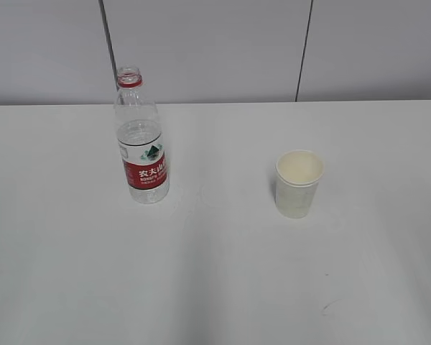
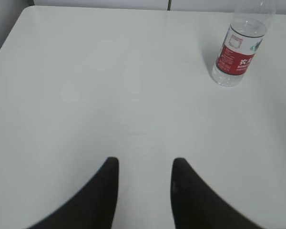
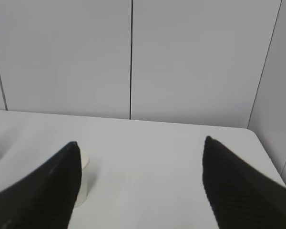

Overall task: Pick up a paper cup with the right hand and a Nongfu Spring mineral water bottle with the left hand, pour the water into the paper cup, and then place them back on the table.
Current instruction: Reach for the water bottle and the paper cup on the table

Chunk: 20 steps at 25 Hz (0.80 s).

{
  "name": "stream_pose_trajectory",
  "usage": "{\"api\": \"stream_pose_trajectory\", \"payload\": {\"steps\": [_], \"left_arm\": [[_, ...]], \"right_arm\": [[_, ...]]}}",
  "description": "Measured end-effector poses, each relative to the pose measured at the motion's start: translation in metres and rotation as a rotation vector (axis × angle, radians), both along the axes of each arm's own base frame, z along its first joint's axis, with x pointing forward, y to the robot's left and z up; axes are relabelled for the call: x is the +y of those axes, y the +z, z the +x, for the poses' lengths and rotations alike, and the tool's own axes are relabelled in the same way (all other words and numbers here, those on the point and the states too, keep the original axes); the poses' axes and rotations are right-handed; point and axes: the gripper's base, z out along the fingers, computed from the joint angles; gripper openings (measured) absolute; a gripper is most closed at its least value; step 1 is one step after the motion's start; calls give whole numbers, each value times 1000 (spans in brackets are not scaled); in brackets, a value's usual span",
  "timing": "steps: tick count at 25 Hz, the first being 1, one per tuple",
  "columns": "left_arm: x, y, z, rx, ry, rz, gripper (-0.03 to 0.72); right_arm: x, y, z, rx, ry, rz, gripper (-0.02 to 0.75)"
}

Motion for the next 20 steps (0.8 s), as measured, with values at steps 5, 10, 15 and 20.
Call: {"api": "stream_pose_trajectory", "payload": {"steps": [5, 10, 15, 20], "left_arm": [[0, 0, 0, 0, 0, 0, 240], [0, 0, 0, 0, 0, 0, 240], [0, 0, 0, 0, 0, 0, 241], [0, 0, 0, 0, 0, 0, 384]], "right_arm": [[-2, -5, 13, -16, -15, 4, 587], [-2, -4, 20, -8, -19, 2, 587], [-3, -3, 26, -9, -22, 5, 587], [-3, -5, 32, 22, -23, 2, 587]]}}
